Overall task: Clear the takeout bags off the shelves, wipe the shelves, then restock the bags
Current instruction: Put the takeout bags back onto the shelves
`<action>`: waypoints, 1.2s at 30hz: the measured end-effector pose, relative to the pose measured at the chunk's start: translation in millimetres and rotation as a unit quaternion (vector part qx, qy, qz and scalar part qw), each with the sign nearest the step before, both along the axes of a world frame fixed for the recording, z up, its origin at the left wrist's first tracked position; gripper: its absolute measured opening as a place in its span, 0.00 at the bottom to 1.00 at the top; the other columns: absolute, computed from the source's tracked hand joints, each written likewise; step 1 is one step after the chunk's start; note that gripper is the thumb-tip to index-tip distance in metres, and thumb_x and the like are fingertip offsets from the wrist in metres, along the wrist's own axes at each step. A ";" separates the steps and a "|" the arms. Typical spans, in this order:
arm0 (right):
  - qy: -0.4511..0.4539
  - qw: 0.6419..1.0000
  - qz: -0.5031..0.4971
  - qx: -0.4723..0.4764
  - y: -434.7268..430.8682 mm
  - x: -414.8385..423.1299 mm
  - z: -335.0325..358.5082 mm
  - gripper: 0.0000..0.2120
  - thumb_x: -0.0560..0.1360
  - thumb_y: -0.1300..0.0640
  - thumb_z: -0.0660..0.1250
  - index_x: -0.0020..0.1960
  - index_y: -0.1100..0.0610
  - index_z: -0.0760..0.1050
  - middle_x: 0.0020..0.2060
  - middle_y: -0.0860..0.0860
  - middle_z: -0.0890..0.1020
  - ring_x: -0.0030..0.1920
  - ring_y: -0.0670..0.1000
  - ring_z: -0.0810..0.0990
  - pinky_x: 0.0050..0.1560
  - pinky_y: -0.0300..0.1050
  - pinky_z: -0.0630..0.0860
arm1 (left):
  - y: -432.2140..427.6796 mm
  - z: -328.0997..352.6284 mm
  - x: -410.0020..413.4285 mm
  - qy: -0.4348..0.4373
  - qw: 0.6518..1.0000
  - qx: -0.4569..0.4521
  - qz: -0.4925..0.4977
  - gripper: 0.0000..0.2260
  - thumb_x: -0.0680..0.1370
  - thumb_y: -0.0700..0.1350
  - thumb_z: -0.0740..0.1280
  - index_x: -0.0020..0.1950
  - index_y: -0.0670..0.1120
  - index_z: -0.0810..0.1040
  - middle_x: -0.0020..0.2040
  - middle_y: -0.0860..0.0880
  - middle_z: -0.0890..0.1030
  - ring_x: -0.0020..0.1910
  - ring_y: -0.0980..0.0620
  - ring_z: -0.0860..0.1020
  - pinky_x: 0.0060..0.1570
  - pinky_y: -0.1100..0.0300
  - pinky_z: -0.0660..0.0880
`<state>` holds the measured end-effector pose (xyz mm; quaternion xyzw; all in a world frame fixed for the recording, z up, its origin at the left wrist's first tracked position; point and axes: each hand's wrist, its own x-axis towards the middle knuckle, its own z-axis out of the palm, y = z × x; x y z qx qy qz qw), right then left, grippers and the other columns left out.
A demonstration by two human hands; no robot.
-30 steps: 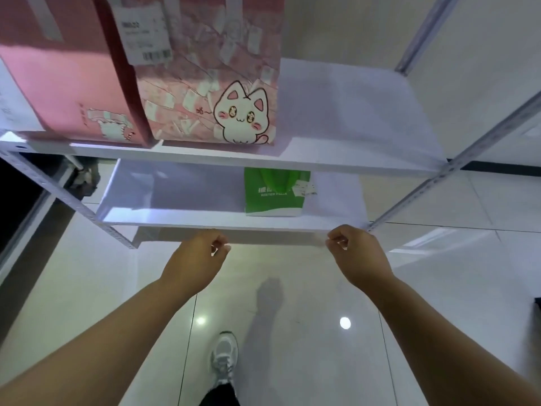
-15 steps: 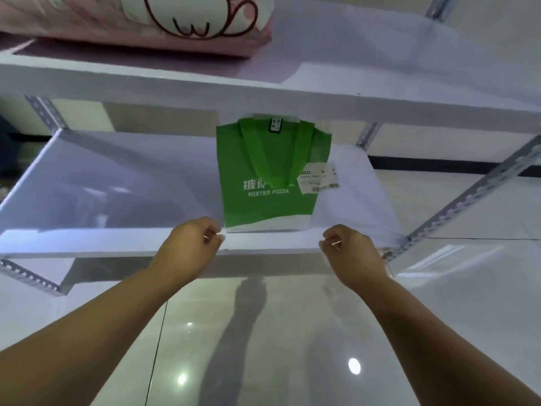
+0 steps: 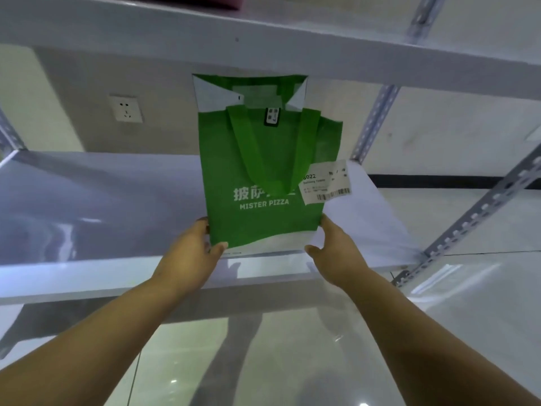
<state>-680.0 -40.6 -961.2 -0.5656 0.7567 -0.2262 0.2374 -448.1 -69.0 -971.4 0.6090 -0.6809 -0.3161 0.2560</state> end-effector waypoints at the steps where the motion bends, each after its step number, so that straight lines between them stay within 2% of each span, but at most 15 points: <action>1: -0.013 1.000 -0.002 -0.003 -1.0 0.7 -1.5 0.26 0.76 0.60 0.64 0.71 0.49 0.62 0.64 0.49 0.74 0.61 0.52 0.73 0.57 0.45 0.70 | -0.5 -1.6 -0.2 0.008 1.000 -0.002 0.006 0.18 0.78 0.45 0.65 0.67 0.48 0.68 0.61 0.48 0.78 0.54 0.48 0.78 0.51 0.55 0.73; 4: -0.040 0.999 -0.024 -0.018 -0.2 0.0 -5.1 0.20 0.77 0.63 0.62 0.67 0.51 0.68 0.60 0.49 0.77 0.51 0.49 0.75 0.50 0.43 0.73 | 0.4 -4.7 0.9 0.031 0.999 -0.013 0.027 0.15 0.77 0.42 0.66 0.64 0.46 0.72 0.56 0.47 0.80 0.48 0.50 0.77 0.48 0.57 0.72; 7: -0.039 0.997 -0.046 -0.039 10.0 0.6 -5.8 0.16 0.77 0.64 0.62 0.63 0.52 0.74 0.54 0.49 0.80 0.47 0.51 0.77 0.48 0.47 0.77 | 8.2 -4.8 4.4 0.026 0.999 -0.021 0.043 0.12 0.76 0.42 0.67 0.60 0.47 0.75 0.51 0.48 0.81 0.46 0.49 0.77 0.45 0.58 0.71; 9: -0.024 0.996 -0.057 -0.058 21.5 0.0 -5.4 0.12 0.77 0.63 0.63 0.59 0.54 0.77 0.51 0.49 0.81 0.45 0.51 0.77 0.45 0.45 0.75 | 19.1 -2.4 6.9 0.016 0.999 -0.020 0.046 0.11 0.76 0.43 0.68 0.58 0.48 0.77 0.47 0.48 0.81 0.44 0.48 0.78 0.41 0.58 0.70; 14: 0.003 0.996 -0.058 -0.068 64.5 -6.5 1.7 0.05 0.76 0.60 0.65 0.49 0.57 0.79 0.40 0.52 0.81 0.38 0.53 0.78 0.41 0.46 0.76 | 63.2 7.5 6.3 0.004 0.999 -0.024 0.031 0.10 0.75 0.42 0.69 0.56 0.46 0.80 0.42 0.50 0.79 0.39 0.52 0.77 0.37 0.61 0.68; 18: 0.024 0.996 -0.049 -0.063 112.0 -12.6 13.1 0.04 0.76 0.60 0.65 0.45 0.56 0.79 0.38 0.52 0.81 0.37 0.53 0.77 0.38 0.42 0.74 | 109.0 17.5 2.5 0.001 1.000 -0.015 0.011 0.09 0.75 0.40 0.69 0.55 0.46 0.81 0.42 0.52 0.80 0.44 0.51 0.79 0.42 0.60 0.70; 20: 0.029 0.997 -0.044 -0.061 137.2 -16.8 18.4 0.04 0.76 0.60 0.65 0.44 0.55 0.79 0.38 0.52 0.81 0.38 0.54 0.78 0.40 0.45 0.75 | 130.7 22.4 1.0 0.002 1.000 -0.010 -0.005 0.09 0.74 0.39 0.69 0.54 0.47 0.82 0.42 0.53 0.81 0.44 0.53 0.80 0.45 0.59 0.74; 24: 0.000 0.997 -0.050 -0.051 183.4 -27.0 23.3 0.06 0.76 0.60 0.66 0.49 0.55 0.81 0.42 0.50 0.81 0.43 0.54 0.79 0.46 0.48 0.78 | 168.3 29.8 -3.1 -0.012 1.000 -0.001 -0.021 0.08 0.74 0.41 0.70 0.52 0.48 0.82 0.41 0.54 0.81 0.44 0.52 0.80 0.46 0.57 0.76; 26: -0.004 0.997 -0.048 -0.062 200.8 -31.7 24.3 0.06 0.75 0.60 0.66 0.49 0.55 0.81 0.44 0.50 0.81 0.45 0.53 0.79 0.46 0.46 0.78 | 182.1 33.6 -5.1 -0.018 1.000 -0.007 -0.021 0.07 0.74 0.41 0.70 0.51 0.48 0.83 0.40 0.52 0.82 0.42 0.51 0.80 0.44 0.55 0.76; 28: -0.008 0.996 -0.047 -0.078 215.4 -36.0 28.5 0.06 0.75 0.60 0.67 0.49 0.55 0.82 0.43 0.49 0.80 0.45 0.53 0.78 0.42 0.43 0.75 | 193.0 40.0 -7.9 -0.014 0.999 -0.017 -0.026 0.08 0.74 0.41 0.70 0.52 0.48 0.83 0.43 0.51 0.84 0.44 0.50 0.80 0.47 0.54 0.77; 32: -0.007 0.991 -0.048 -0.125 236.2 -46.8 53.1 0.06 0.74 0.61 0.68 0.48 0.55 0.82 0.39 0.48 0.80 0.43 0.53 0.79 0.43 0.44 0.75 | 213.4 66.4 -17.9 -0.008 0.998 -0.055 -0.043 0.10 0.74 0.39 0.69 0.54 0.48 0.83 0.44 0.52 0.83 0.46 0.51 0.80 0.46 0.58 0.75; 34: -0.003 0.987 -0.043 -0.154 240.2 -51.0 70.5 0.06 0.74 0.61 0.68 0.49 0.55 0.82 0.41 0.49 0.81 0.44 0.54 0.79 0.46 0.46 0.77 | 217.0 82.9 -21.4 -0.003 0.996 -0.079 -0.049 0.10 0.74 0.38 0.69 0.54 0.47 0.82 0.45 0.52 0.83 0.45 0.52 0.79 0.44 0.62 0.73; 36: 0.002 0.984 -0.041 -0.173 242.2 -54.5 91.0 0.07 0.75 0.60 0.67 0.51 0.55 0.81 0.45 0.51 0.82 0.46 0.54 0.79 0.48 0.45 0.77 | 218.6 102.6 -23.8 0.000 0.992 -0.110 -0.053 0.11 0.74 0.38 0.69 0.54 0.47 0.82 0.45 0.54 0.82 0.44 0.54 0.78 0.40 0.69 0.70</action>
